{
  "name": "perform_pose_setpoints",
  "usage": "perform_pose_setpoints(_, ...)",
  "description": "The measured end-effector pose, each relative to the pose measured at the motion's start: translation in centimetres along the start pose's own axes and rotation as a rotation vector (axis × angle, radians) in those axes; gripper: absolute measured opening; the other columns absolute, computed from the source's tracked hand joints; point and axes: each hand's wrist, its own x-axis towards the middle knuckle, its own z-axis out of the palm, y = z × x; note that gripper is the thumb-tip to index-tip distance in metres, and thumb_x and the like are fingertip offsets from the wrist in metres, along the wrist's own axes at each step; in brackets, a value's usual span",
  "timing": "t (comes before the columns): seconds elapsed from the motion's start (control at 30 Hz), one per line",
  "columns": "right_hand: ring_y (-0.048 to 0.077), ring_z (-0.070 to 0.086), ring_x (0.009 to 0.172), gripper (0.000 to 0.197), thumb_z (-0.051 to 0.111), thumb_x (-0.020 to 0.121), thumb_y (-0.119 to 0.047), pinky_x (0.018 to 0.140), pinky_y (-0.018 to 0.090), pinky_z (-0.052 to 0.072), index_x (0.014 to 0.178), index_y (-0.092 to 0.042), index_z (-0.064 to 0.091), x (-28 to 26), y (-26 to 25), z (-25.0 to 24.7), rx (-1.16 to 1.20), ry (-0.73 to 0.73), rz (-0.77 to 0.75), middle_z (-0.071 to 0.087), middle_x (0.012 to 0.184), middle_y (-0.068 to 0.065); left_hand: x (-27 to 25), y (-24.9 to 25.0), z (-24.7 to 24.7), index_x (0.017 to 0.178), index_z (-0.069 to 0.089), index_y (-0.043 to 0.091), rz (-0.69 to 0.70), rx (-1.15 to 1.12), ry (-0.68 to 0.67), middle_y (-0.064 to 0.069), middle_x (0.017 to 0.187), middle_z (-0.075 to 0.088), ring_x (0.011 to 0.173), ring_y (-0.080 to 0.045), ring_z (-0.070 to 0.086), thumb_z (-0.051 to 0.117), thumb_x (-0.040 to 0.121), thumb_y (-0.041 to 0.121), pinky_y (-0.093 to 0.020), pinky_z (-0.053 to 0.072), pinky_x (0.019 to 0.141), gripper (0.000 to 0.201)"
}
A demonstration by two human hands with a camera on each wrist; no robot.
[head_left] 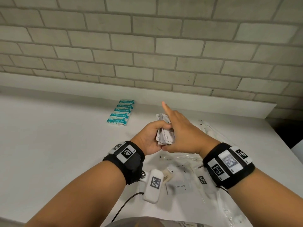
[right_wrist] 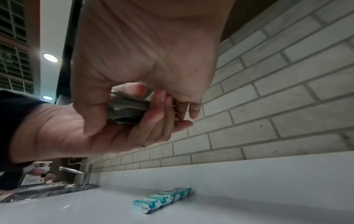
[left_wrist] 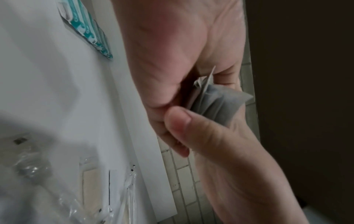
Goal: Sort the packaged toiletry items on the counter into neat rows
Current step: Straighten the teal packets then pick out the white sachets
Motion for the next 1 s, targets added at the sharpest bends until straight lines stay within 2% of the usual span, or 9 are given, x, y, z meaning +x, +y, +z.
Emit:
perform_pose_setpoints(0.17,0.007,0.029,0.118,0.14,0.086,0.06,-0.042,0.103,0.025,0.032,0.142,-0.046,-0.027,0.1,0.0,0.1,-0.064,-0.036,-0.06,0.033,0.127,-0.006,-0.2,-0.2,0.1,0.065,0.061,0.009,-0.046,0.046,0.016,-0.006,0.058,0.059,0.053,-0.017,0.061,0.038,0.084,-0.001,-0.022,0.051,0.05,0.032)
perform_pose_setpoints(0.33,0.005,0.026,0.118,0.138,0.085,0.059,-0.045,0.102,0.022,0.023,0.143,-0.046,-0.025,0.4,-0.5,0.4,-0.082,-0.031,-0.103,0.033,0.13,-0.006,-0.5,0.0,0.2,0.068,0.056,0.011,-0.074,0.098,0.046,-0.005,0.058,0.055,0.055,-0.017,0.058,0.043,0.078,0.002,-0.023,0.047,0.051,0.019)
perform_pose_setpoints(0.43,0.008,0.03,0.119,0.132,0.082,0.062,-0.043,0.106,0.025,0.025,0.145,-0.043,-0.021,0.8,-0.6,1.0,-0.128,0.028,-0.173,0.033,0.127,-0.006,-0.5,0.2,-0.1,0.072,0.055,0.012,-0.075,0.098,0.061,-0.006,0.062,0.053,0.056,-0.017,0.058,0.038,0.084,0.002,-0.022,0.047,0.049,0.023)
perform_pose_setpoints(0.53,0.01,0.023,0.13,0.137,0.084,0.056,-0.051,0.114,0.031,0.021,0.144,-0.046,-0.02,1.0,-0.8,1.3,-0.119,0.046,-0.2,0.028,0.14,-0.007,-0.8,0.5,-0.3,0.077,0.057,0.01,-0.048,0.089,0.048,-0.007,0.064,0.055,0.06,-0.019,0.06,0.036,0.086,0.002,-0.024,0.05,0.051,0.024)
perform_pose_setpoints(0.6,0.01,0.018,0.138,0.137,0.087,0.053,-0.052,0.113,0.03,0.021,0.145,-0.049,-0.014,1.2,-1.0,1.3,0.072,0.049,-0.105,0.02,0.149,-0.01,-1.0,0.9,-0.9,0.081,0.059,0.007,0.013,0.028,0.056,-0.008,0.062,0.06,0.06,-0.019,0.062,0.035,0.085,0.002,-0.025,0.052,0.054,0.025)
perform_pose_setpoints(0.7,0.01,0.046,0.12,0.098,0.078,0.073,-0.044,0.096,0.027,0.041,0.15,-0.032,0.018,2.3,-1.0,1.7,0.473,0.171,0.178,0.041,0.135,-0.003,-0.7,1.6,-2.6,0.099,0.061,0.01,0.195,-0.167,0.107,-0.008,0.075,0.066,0.075,-0.021,0.064,0.035,0.086,0.002,-0.034,0.052,0.071,0.031)
perform_pose_setpoints(0.8,0.016,0.064,0.092,0.047,0.053,0.093,-0.045,0.088,0.041,0.052,0.132,-0.019,0.046,3.7,-0.9,3.1,0.723,-0.068,0.32,0.063,0.109,0.0,-0.2,1.8,-4.0,0.109,0.059,0.014,0.34,-0.21,0.155,-0.006,0.087,0.069,0.074,-0.016,0.069,0.035,0.089,0.003,-0.032,0.055,0.072,0.034)
perform_pose_setpoints(0.9,0.019,0.066,0.084,0.023,0.055,0.096,-0.028,0.078,0.035,0.054,0.116,-0.017,0.051,5.2,-0.9,5.2,0.86,-0.16,0.3,0.067,0.099,0.005,-0.2,1.3,-4.8,0.109,0.058,0.015,0.361,-0.099,0.166,-0.004,0.095,0.07,0.076,-0.015,0.07,0.034,0.091,0.004,-0.03,0.055,0.074,0.031)
perform_pose_setpoints(1.0,0.019,0.067,0.071,0.022,0.059,0.094,-0.011,0.06,0.025,0.057,0.115,-0.011,0.052,6.6,0.3,6.4,1.01,-0.168,0.403,0.068,0.093,0.01,-0.5,1.4,-7.3,0.097,0.063,0.017,0.346,-0.001,0.169,-0.006,0.085,0.069,0.085,-0.023,0.063,0.049,0.091,0.014,-0.037,0.048,0.082,0.016)
